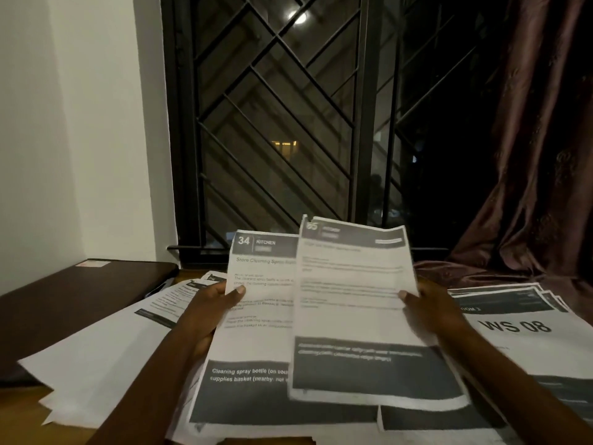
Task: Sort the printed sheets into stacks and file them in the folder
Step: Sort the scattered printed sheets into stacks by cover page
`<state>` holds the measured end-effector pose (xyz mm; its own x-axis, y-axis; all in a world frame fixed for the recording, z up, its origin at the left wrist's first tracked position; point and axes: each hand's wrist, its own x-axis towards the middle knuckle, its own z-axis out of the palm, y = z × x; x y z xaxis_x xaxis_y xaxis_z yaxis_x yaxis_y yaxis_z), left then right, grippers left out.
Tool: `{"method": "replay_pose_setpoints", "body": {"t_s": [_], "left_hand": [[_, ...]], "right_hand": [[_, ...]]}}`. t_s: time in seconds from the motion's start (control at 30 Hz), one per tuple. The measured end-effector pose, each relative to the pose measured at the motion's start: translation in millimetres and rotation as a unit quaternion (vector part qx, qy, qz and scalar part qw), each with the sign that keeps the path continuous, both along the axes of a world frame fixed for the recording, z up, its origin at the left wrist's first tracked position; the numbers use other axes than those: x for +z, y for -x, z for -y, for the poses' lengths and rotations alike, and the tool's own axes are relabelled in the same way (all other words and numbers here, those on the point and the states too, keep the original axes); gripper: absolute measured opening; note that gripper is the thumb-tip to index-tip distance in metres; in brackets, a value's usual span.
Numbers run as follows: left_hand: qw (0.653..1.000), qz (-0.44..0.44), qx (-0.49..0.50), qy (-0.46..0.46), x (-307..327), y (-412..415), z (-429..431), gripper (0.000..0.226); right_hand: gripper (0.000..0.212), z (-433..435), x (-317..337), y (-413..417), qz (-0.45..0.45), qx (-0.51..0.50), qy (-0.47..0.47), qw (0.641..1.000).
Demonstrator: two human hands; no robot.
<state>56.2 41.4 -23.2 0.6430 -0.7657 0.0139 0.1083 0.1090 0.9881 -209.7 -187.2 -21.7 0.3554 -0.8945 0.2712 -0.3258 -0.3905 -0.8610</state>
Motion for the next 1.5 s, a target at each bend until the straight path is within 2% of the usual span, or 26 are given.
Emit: {"method": "replay_pose_setpoints", "body": {"t_s": [0.07, 0.13, 0.2, 0.23, 0.3, 0.37, 0.47, 0.57, 0.63, 0.73, 0.8, 0.9, 0.93, 1.07, 1.17, 1.3, 1.4, 1.5], "left_hand": [[0.998, 0.052, 0.043, -0.009, 2.6, -5.7, -4.4, 0.023], [0.99, 0.103, 0.099, -0.005, 6.7, -14.7, -11.4, 0.025], [0.985, 0.086, 0.145, 0.032, 9.0, -31.7, -21.5, 0.044], [0.983, 0.075, 0.163, 0.044, 10.8, -34.7, -27.3, 0.046], [0.985, 0.062, 0.159, 0.036, 9.6, -44.4, -34.6, 0.047], [0.985, 0.054, 0.164, 0.018, 10.9, -38.0, -36.3, 0.039], [0.977, 0.127, 0.167, -0.038, 9.8, -23.0, -21.7, 0.037], [0.967, 0.184, 0.155, -0.082, 8.6, -3.7, -0.7, 0.035], [0.965, 0.192, 0.144, -0.102, 6.7, 6.6, 13.8, 0.032], [0.972, 0.185, 0.098, -0.107, 7.3, 29.0, 25.3, 0.018], [0.982, 0.136, 0.077, -0.103, 3.1, 37.7, 34.6, 0.023], [0.984, 0.121, 0.094, -0.095, -6.4, 50.7, 51.9, 0.021], [0.982, 0.126, 0.105, -0.093, -8.7, 54.7, 58.5, 0.021], [0.947, 0.26, 0.141, -0.128, -15.0, 74.9, 76.3, 0.025], [0.936, 0.321, 0.094, -0.112, -16.6, 80.6, 78.1, 0.041], [0.898, 0.426, -0.013, -0.107, -21.0, 86.9, 80.5, 0.07], [0.875, 0.456, -0.076, -0.145, -28.5, 92.5, 85.9, 0.111], [0.867, 0.458, -0.079, -0.181, -28.4, 99.9, 86.3, 0.117]], "right_hand": [[0.025, 13.0, 6.9, 20.5, -0.051, -0.062, 0.034, 0.996], [0.026, 20.2, 8.8, 37.6, -0.094, -0.083, 0.05, 0.991], [0.026, 21.4, 8.4, 44.0, -0.122, -0.094, 0.054, 0.987], [0.027, 20.3, 6.7, 44.9, -0.134, -0.098, 0.055, 0.985], [0.028, 12.6, 8.4, 42.8, -0.158, -0.093, 0.068, 0.981], [0.027, 4.5, 9.3, 37.0, -0.19, -0.059, 0.062, 0.978], [0.027, -3.9, 3.5, 28.0, -0.236, -0.001, 0.049, 0.971], [0.041, -2.4, -5.0, 22.4, -0.274, -0.005, 0.079, 0.958], [0.047, -4.5, -3.9, 22.0, -0.307, -0.017, 0.093, 0.947], [0.046, -4.7, 1.8, 24.8, -0.276, -0.051, 0.09, 0.956], [0.042, -1.4, 8.6, 27.9, -0.236, -0.063, 0.084, 0.966], [0.025, -0.4, 18.1, 36.6, -0.15, -0.076, 0.075, 0.983], [0.025, 0.6, 18.5, 38.3, -0.145, -0.076, 0.075, 0.984], [0.035, 3.8, 20.6, 39.0, -0.157, -0.069, 0.082, 0.982], [0.029, -0.7, 24.4, 36.8, -0.147, -0.057, 0.116, 0.981], [0.016, -7.6, 17.9, 27.4, -0.057, -0.029, 0.136, 0.989], [0.006, -11.0, 15.2, 17.5, -0.061, -0.008, 0.153, 0.986], [0.014, -19.1, 19.7, 10.3, -0.033, 0.005, 0.158, 0.987]]}}
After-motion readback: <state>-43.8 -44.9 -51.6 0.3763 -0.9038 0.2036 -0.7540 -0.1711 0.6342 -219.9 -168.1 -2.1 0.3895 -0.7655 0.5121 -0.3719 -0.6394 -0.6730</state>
